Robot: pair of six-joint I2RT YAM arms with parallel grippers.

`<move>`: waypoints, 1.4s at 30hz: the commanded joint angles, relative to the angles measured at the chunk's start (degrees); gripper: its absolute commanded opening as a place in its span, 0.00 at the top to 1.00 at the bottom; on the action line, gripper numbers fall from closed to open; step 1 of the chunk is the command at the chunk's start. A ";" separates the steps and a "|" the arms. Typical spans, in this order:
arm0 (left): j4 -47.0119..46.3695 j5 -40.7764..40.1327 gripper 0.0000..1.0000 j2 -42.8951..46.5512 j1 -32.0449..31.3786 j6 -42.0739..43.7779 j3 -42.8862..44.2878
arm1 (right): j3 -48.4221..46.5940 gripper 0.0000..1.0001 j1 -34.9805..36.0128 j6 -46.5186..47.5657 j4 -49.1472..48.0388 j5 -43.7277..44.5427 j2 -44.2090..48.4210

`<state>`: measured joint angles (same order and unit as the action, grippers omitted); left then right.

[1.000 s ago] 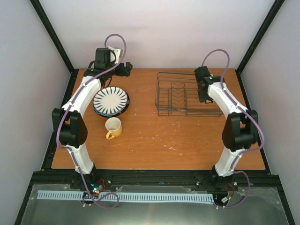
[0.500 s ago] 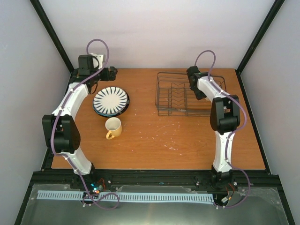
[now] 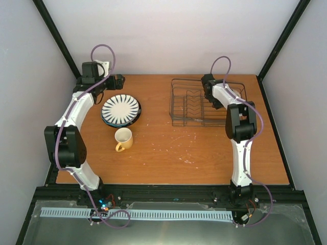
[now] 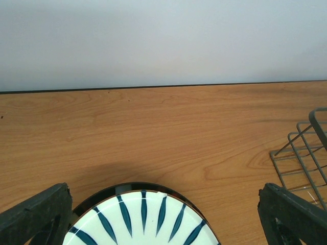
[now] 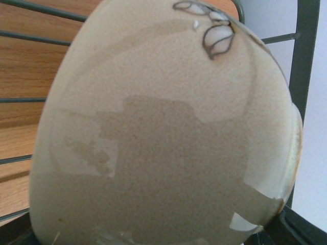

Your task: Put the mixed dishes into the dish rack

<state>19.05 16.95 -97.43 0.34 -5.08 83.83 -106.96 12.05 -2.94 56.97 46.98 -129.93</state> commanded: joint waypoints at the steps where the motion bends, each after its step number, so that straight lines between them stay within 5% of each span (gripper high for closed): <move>1: -1.42 0.27 0.00 1.60 0.71 1.12 0.48 | -0.29 0.87 0.16 -2.00 2.23 -6.33 -1.93; 9: -1.30 0.18 0.00 1.04 0.89 1.65 1.46 | 1.30 0.71 0.18 -1.71 2.56 -10.54 -1.54; 12: -1.09 0.11 0.00 1.31 0.89 1.83 1.10 | 1.98 0.54 0.42 -1.82 2.65 -11.60 -1.39; 15: -1.18 -0.23 0.00 1.97 0.91 2.00 0.26 | 2.89 0.52 0.55 -1.85 2.40 -13.10 -1.04; 18: -1.24 -0.57 0.00 2.60 0.89 2.25 -0.78 | 3.44 0.36 0.81 -2.09 2.75 -14.37 -1.17; 42: -1.30 -1.79 0.00 6.12 0.98 4.02 -4.19 | 6.21 0.00 3.96 -3.15 3.27 -23.16 -1.01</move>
<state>18.87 15.42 -93.56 0.75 -2.37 79.92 -103.15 15.14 -5.21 60.55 39.22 -128.20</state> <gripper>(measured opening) 0.997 0.996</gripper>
